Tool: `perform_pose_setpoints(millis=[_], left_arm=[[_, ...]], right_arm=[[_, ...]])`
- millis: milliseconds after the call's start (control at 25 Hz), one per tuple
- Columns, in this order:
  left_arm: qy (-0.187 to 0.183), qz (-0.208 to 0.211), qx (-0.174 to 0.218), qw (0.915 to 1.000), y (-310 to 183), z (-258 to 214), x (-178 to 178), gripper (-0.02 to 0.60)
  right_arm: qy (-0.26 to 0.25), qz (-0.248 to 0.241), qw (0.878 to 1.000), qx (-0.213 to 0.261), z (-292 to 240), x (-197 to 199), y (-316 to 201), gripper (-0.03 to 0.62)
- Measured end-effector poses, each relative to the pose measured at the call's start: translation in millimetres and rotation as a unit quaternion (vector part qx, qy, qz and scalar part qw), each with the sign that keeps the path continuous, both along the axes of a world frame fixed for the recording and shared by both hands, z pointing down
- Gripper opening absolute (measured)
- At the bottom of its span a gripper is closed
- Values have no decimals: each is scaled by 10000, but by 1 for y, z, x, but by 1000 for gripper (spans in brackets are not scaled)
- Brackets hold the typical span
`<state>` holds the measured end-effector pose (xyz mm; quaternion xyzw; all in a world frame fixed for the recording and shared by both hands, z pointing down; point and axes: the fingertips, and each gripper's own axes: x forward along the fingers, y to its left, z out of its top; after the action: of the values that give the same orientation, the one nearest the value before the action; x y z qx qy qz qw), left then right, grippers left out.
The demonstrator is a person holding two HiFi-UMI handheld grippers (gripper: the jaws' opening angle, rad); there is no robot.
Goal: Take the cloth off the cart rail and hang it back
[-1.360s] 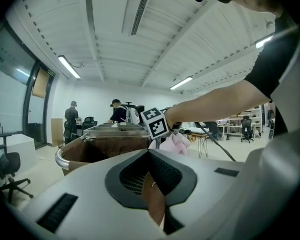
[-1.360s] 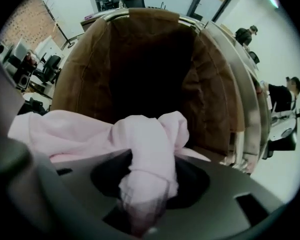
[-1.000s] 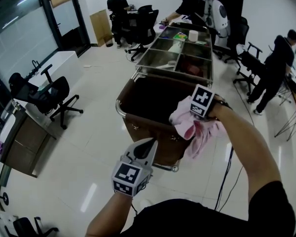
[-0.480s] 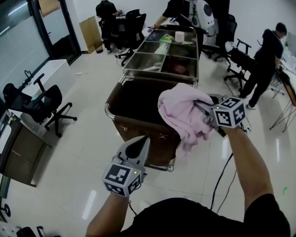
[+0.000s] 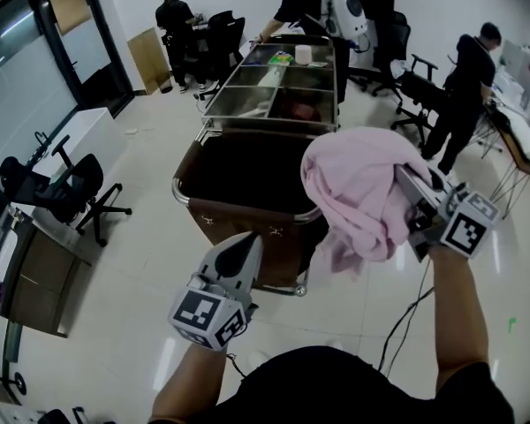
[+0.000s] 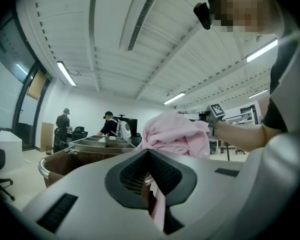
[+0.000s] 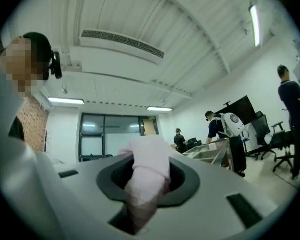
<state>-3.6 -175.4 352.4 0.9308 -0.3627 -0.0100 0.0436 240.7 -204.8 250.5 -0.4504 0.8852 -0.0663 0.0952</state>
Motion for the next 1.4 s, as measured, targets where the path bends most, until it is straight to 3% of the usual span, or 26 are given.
perform_pose_setpoints(millis=[120,280,560,1000,1400], left_arm=[[48,30,18,10000,11,-4,-1,0],[23,8,33,10000,22,-5,-10,0],[138,5,-85,9999,34,5,-18,0],[58,37,-41,10000,52,17,-12,0],[14,-16,-121,9999,62,27,-18,0]], right_arm=[[-409,29,9988,274,-20,14,37,103],[-1062,-192,9937,299,-15,27,85,103],[-1035,-348,9939,135,28,12,134,103],[-1218,-939,9875,-329,110,-41,162,103],[-1311,-1121,9847,-236,103,-59,151,103]])
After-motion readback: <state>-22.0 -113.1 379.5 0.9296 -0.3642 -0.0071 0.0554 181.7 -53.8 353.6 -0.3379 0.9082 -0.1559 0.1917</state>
